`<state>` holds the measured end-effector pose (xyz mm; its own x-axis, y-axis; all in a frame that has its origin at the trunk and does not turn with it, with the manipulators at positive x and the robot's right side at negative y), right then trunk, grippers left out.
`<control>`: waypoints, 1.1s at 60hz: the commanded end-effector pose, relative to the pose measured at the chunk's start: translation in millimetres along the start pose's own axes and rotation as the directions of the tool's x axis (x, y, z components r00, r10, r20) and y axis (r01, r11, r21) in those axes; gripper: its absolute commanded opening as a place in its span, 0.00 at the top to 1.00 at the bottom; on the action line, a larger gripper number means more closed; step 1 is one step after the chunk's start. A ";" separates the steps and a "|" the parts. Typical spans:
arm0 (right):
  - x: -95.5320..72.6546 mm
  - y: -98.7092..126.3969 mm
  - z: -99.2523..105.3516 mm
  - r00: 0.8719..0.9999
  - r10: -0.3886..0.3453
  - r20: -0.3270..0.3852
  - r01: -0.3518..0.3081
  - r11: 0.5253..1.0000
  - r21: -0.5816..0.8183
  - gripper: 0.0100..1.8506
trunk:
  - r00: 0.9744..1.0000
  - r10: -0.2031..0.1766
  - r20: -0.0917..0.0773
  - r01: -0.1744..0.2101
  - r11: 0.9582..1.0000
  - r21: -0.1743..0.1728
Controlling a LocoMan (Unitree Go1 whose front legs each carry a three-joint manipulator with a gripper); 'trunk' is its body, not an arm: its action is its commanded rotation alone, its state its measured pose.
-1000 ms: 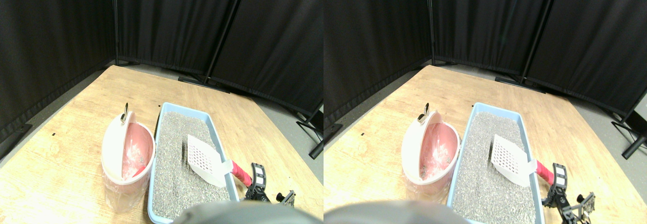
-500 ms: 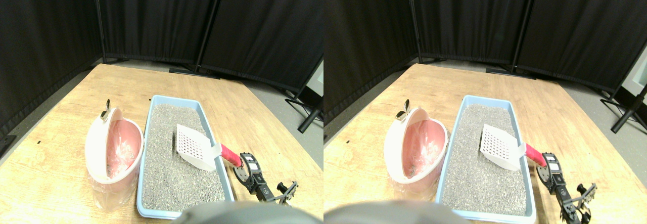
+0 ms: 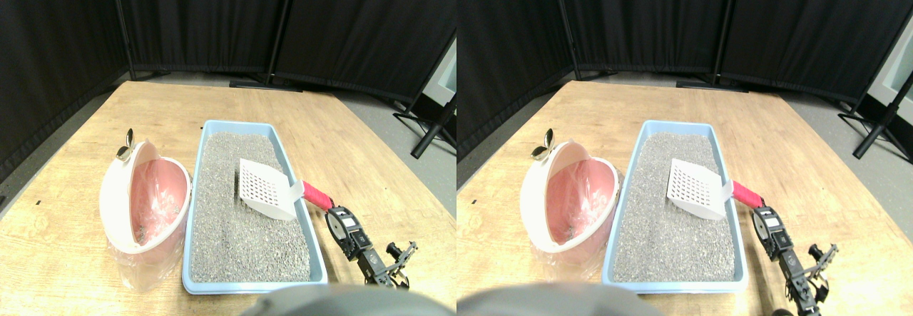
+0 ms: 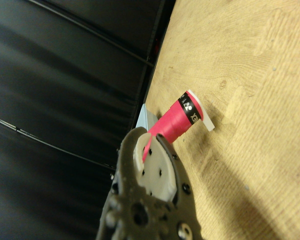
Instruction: Scoop (unimanual)
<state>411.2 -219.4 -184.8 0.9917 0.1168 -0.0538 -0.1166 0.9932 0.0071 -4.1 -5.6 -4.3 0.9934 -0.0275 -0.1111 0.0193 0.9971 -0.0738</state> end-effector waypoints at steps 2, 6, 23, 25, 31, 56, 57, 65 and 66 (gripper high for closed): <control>0.9 6.5 11.3 0.999 0.034 0.040 -0.032 0.998 -0.059 0.98 | 0.999 0.001 -0.038 -0.002 1.000 -0.021; 0.2 7.5 10.3 0.999 0.034 0.036 -0.031 0.997 -0.066 0.98 | 0.999 -0.003 -0.044 0.002 1.000 -0.021; -6.6 14.1 7.5 0.999 0.033 0.031 -0.031 0.997 -0.070 0.98 | 0.999 -0.010 -0.043 0.009 1.000 -0.025; -6.6 14.3 7.5 0.999 0.034 0.032 -0.032 0.997 -0.073 0.98 | 0.999 -0.011 -0.042 0.009 1.000 -0.027; -7.6 16.5 9.4 0.999 0.028 0.035 -0.026 0.997 -0.076 0.98 | 0.999 -0.011 -0.037 0.009 1.000 -0.030; -4.9 18.7 12.1 0.998 0.054 0.044 -0.050 0.995 -0.087 0.98 | 1.000 0.000 -0.029 -0.001 0.999 -0.040; -4.7 18.6 12.2 0.997 0.058 0.044 -0.054 0.995 -0.085 0.98 | 1.000 0.001 -0.029 -0.002 0.999 -0.041; -4.3 18.9 12.7 0.997 0.050 0.051 -0.046 0.996 -0.070 0.98 | 1.000 0.006 -0.026 -0.007 0.999 -0.043; -4.2 18.8 12.6 0.997 0.053 0.053 -0.049 0.996 -0.069 0.98 | 1.000 0.006 -0.026 -0.007 0.999 -0.043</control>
<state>405.9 -201.7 -177.5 0.9854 0.1629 -0.0504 -0.1661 0.9839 -0.0664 -2.2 -4.0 -2.9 0.9907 -0.0270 -0.1331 0.0140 0.9951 -0.0978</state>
